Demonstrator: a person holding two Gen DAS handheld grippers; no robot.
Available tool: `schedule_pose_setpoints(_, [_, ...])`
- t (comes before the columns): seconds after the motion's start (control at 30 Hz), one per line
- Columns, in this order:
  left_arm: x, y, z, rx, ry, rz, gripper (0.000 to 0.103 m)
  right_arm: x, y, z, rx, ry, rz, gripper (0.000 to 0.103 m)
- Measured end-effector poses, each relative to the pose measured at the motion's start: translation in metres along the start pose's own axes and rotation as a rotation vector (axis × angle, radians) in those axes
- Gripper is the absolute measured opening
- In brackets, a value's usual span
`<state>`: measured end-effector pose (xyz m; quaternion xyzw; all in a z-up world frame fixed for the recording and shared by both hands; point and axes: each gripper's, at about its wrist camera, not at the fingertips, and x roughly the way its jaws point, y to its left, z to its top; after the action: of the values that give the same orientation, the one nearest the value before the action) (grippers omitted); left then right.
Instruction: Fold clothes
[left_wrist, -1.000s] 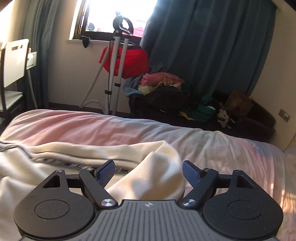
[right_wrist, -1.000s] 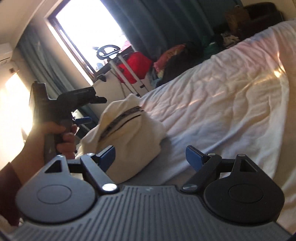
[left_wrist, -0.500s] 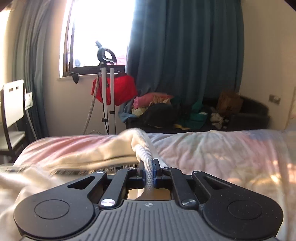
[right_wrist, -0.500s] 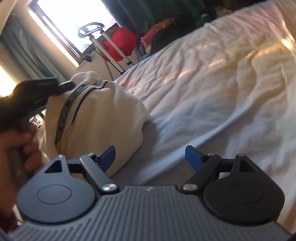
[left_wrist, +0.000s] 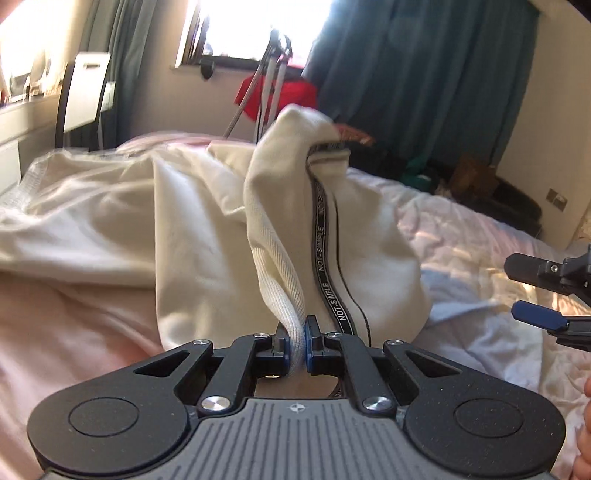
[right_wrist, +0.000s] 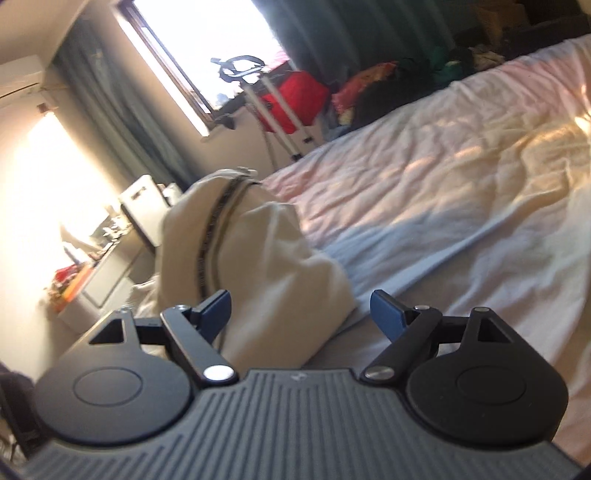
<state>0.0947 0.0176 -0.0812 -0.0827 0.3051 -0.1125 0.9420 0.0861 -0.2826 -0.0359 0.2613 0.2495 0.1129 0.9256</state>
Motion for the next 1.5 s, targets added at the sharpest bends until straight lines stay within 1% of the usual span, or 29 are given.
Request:
schedule_pose_setpoints(0.07, [-0.001,0.001,0.002,-0.027,-0.010,-0.020,0.008,-0.003,0.015,-0.005,-0.067,-0.012,0.019,0.085])
schedule_pose_setpoints(0.13, [-0.001,0.005,0.001,-0.065,-0.008,-0.031,0.009,0.001,0.027,-0.004,-0.106,0.001,0.033,0.081])
schedule_pose_setpoints(0.17, [-0.002,0.007,0.000,-0.084,-0.007,-0.036,0.009,0.005,0.032,0.000,-0.098,0.014,0.041,0.077])
schedule_pose_setpoints(0.33, [0.001,0.019,-0.002,-0.187,-0.004,-0.069,0.009,0.043,0.065,0.038,-0.089,0.039,0.071,0.077])
schedule_pose_setpoints(0.37, [0.004,0.022,-0.002,-0.207,-0.003,-0.078,0.009,0.055,0.074,0.047,-0.097,0.038,0.063,0.077])
schedule_pose_setpoints(0.43, [0.011,0.027,-0.003,-0.234,0.001,-0.108,0.009,0.087,0.092,0.068,-0.109,0.042,0.043,0.078])
schedule_pose_setpoints(0.53, [0.024,0.035,-0.005,-0.269,0.007,-0.159,0.009,0.146,0.115,0.098,-0.098,0.074,0.003,0.078])
schedule_pose_setpoints(0.6, [0.032,0.041,-0.007,-0.293,0.012,-0.193,0.009,0.183,0.130,0.112,-0.139,0.068,-0.044,0.077])
schedule_pose_setpoints(0.67, [0.040,0.046,-0.008,-0.317,0.016,-0.227,0.009,0.217,0.142,0.121,-0.220,0.054,-0.116,0.077])
schedule_pose_setpoints(0.73, [0.049,0.051,-0.010,-0.341,0.020,-0.261,0.009,0.248,0.145,0.125,-0.263,0.090,-0.180,0.076])
schedule_pose_setpoints(0.77, [0.053,0.054,-0.010,-0.353,0.022,-0.278,0.009,0.263,0.145,0.127,-0.270,0.116,-0.210,0.076])
schedule_pose_setpoints(0.8, [0.056,0.055,-0.011,-0.356,0.022,-0.291,0.009,0.277,0.142,0.127,-0.257,0.154,-0.222,0.074])
schedule_pose_setpoints(0.83, [0.057,0.055,-0.010,-0.356,0.019,-0.305,0.009,0.287,0.139,0.126,-0.244,0.190,-0.228,0.072])
schedule_pose_setpoints(0.87, [0.059,0.055,-0.010,-0.357,0.012,-0.323,0.009,0.297,0.137,0.125,-0.244,0.226,-0.238,0.065])
schedule_pose_setpoints(0.9, [0.060,0.055,-0.010,-0.359,0.004,-0.334,0.009,0.300,0.135,0.126,-0.239,0.238,-0.259,0.049])
schedule_pose_setpoints(0.97, [0.062,0.058,-0.008,-0.368,-0.005,-0.341,0.009,0.304,0.132,0.129,-0.227,0.252,-0.303,0.011])
schedule_pose_setpoints(1.0, [0.063,0.060,-0.007,-0.376,-0.011,-0.345,0.010,0.300,0.128,0.134,-0.204,0.238,-0.309,0.010])
schedule_pose_setpoints(1.07, [0.059,0.063,-0.005,-0.384,-0.041,-0.357,0.010,0.286,0.127,0.146,-0.205,0.194,-0.318,0.007])
schedule_pose_setpoints(1.1, [0.055,0.063,-0.005,-0.387,-0.063,-0.377,0.014,0.275,0.125,0.154,-0.204,0.162,-0.320,0.007])
schedule_pose_setpoints(1.13, [0.051,0.063,-0.004,-0.391,-0.086,-0.406,0.021,0.264,0.123,0.161,-0.201,0.128,-0.320,0.007])
schedule_pose_setpoints(1.17, [0.047,0.062,-0.003,-0.395,-0.108,-0.435,0.022,0.250,0.119,0.169,-0.192,0.080,-0.314,0.006])
schedule_pose_setpoints(1.23, [0.039,0.061,-0.002,-0.397,-0.152,-0.490,0.031,0.213,0.107,0.185,-0.184,-0.046,-0.299,0.006])
schedule_pose_setpoints(1.3, [0.031,0.056,-0.002,-0.379,-0.176,-0.536,0.033,0.166,0.086,0.198,-0.176,-0.202,-0.277,0.006])
schedule_pose_setpoints(1.33, [0.027,0.054,-0.003,-0.370,-0.181,-0.554,0.039,0.143,0.071,0.202,-0.154,-0.270,-0.281,0.006])
schedule_pose_setpoints(1.4, [0.022,0.047,-0.004,-0.343,-0.175,-0.580,0.041,0.098,0.035,0.208,-0.090,-0.387,-0.310,0.006])
schedule_pose_setpoints(1.43, [0.021,0.042,-0.004,-0.322,-0.168,-0.583,0.041,0.078,0.012,0.206,-0.041,-0.423,-0.334,0.006])
schedule_pose_setpoints(1.5, [0.017,0.029,-0.006,-0.272,-0.153,-0.562,0.042,0.044,-0.045,0.189,0.104,-0.429,-0.379,0.007])
